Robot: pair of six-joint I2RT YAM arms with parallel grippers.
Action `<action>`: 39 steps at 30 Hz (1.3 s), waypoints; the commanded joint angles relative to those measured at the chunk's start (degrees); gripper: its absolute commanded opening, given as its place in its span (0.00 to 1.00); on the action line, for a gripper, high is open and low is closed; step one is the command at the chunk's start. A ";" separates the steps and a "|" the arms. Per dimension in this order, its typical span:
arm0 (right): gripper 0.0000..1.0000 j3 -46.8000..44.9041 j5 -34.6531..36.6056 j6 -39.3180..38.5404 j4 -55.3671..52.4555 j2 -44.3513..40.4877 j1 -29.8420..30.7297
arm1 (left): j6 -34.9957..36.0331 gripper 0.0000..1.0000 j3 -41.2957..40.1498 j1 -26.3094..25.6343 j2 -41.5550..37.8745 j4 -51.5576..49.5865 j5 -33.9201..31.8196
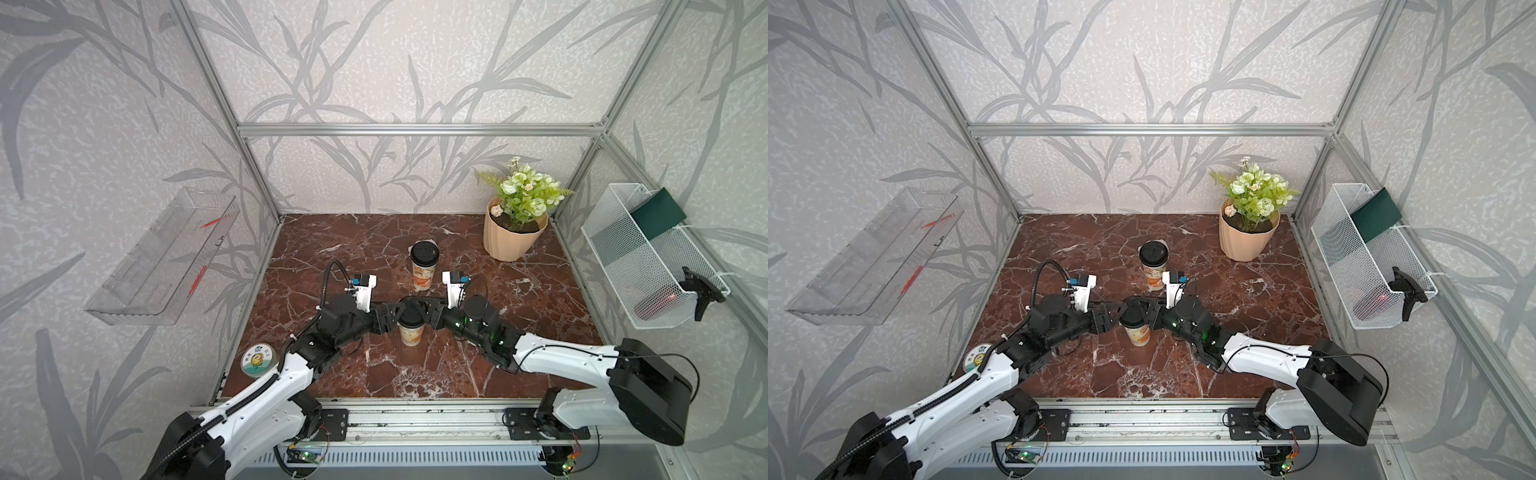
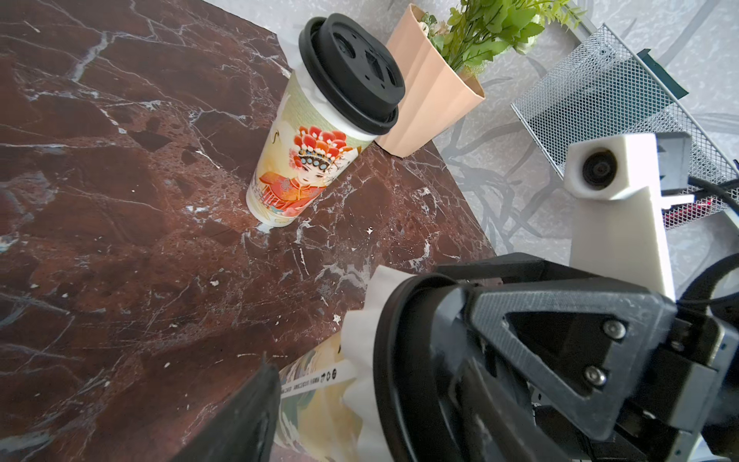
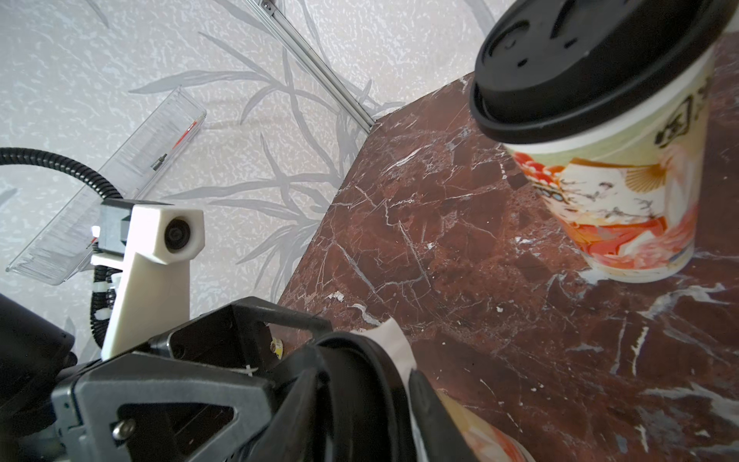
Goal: Put the leak-proof paper on the milk tea cups
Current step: Secure the cup lid on the cup.
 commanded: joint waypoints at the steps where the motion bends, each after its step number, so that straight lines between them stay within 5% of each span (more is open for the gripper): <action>1: 0.37 -4.37 4.06 -5.19 -31.91 3.90 0.37 | 2.71 0.77 2.56 -0.32 -1.74 -13.92 -3.97; 13: 0.38 -0.33 4.50 -6.71 -37.93 2.33 0.37 | 6.31 0.88 12.35 -0.40 7.82 -11.57 -3.21; 33: 0.67 21.19 -0.22 -15.05 -44.42 -3.43 -2.56 | 5.76 0.72 1.22 -0.29 6.50 -8.21 -4.51; 39: 0.65 22.77 1.07 -15.00 -43.38 -5.31 -4.63 | 6.39 0.70 1.48 -0.32 7.65 -8.23 -3.28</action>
